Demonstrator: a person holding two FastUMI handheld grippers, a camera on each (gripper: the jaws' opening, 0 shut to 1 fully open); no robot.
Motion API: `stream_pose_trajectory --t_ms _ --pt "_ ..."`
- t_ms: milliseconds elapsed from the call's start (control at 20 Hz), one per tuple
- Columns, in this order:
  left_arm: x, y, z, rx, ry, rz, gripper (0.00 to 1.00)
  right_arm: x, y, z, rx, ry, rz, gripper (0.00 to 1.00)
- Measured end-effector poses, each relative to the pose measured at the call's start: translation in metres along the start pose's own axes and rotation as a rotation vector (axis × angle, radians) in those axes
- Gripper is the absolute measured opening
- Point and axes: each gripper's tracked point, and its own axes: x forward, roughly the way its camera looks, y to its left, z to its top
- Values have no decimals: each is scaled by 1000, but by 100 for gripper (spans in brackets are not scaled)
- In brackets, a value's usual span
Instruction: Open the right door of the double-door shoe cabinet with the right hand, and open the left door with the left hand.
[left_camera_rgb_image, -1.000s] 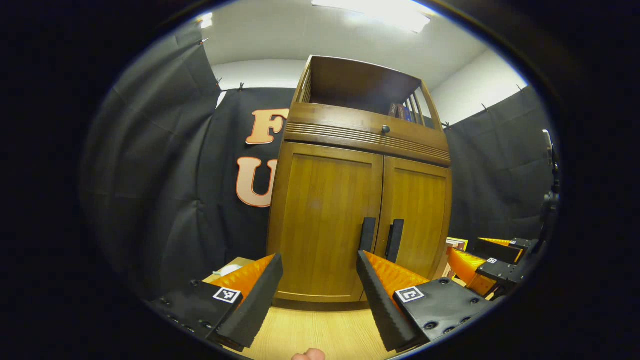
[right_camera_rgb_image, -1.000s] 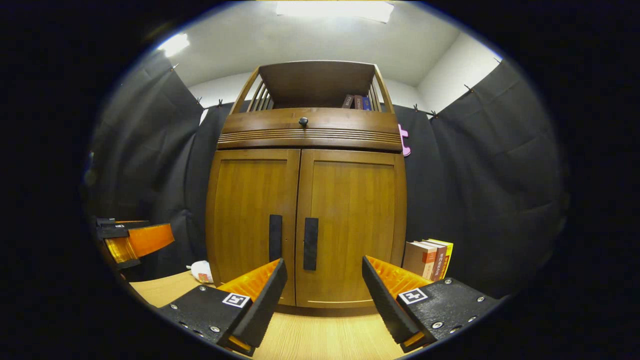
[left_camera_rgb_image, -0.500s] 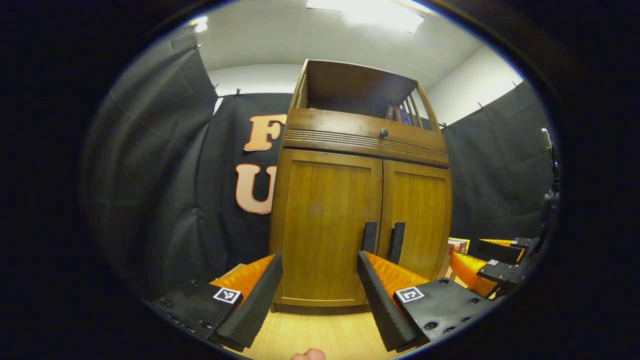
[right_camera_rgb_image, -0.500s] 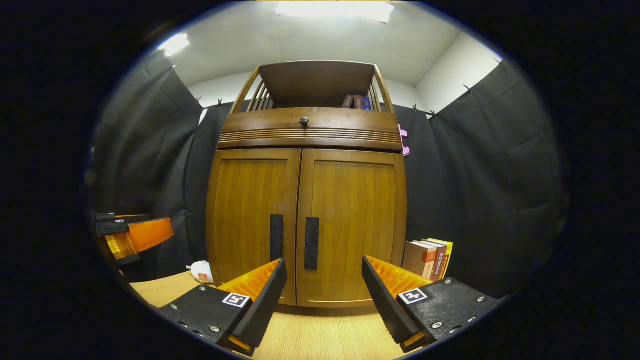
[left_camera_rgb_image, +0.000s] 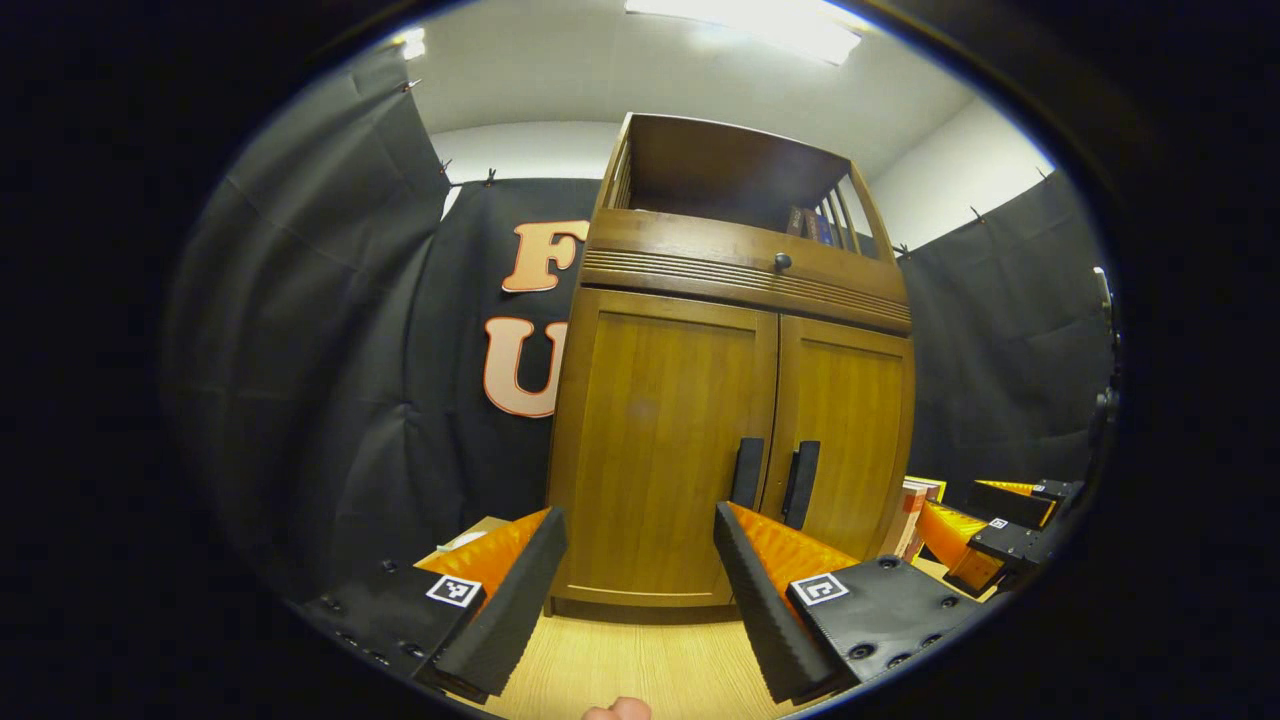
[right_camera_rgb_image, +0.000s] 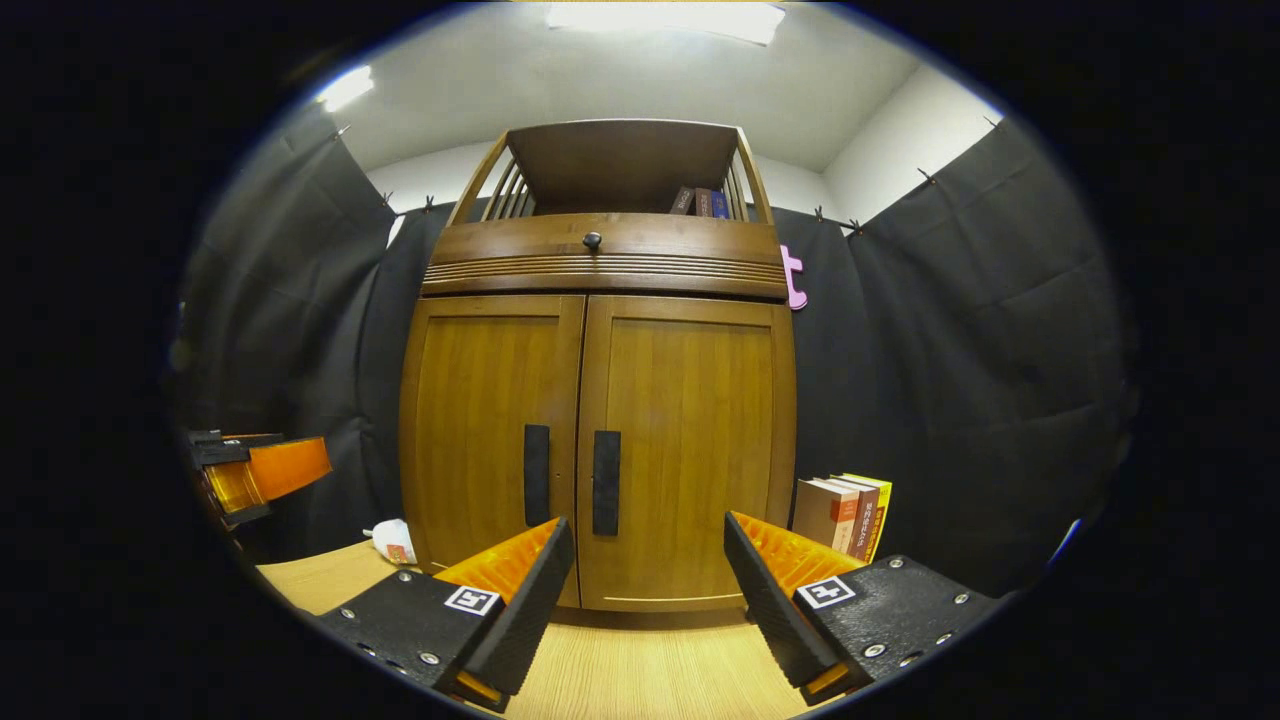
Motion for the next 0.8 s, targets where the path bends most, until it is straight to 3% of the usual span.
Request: stream_pose_trajectory --t_ms 350,500,800 --pt "-6 10 -11 -1 27 34 94 3 4 -13 -3 41 29 92" --pt "-11 8 -16 -26 42 30 99 10 14 -19 26 82 75 93" --pt "-21 12 -16 -20 33 37 96 62 34 -9 -41 78 137 92"
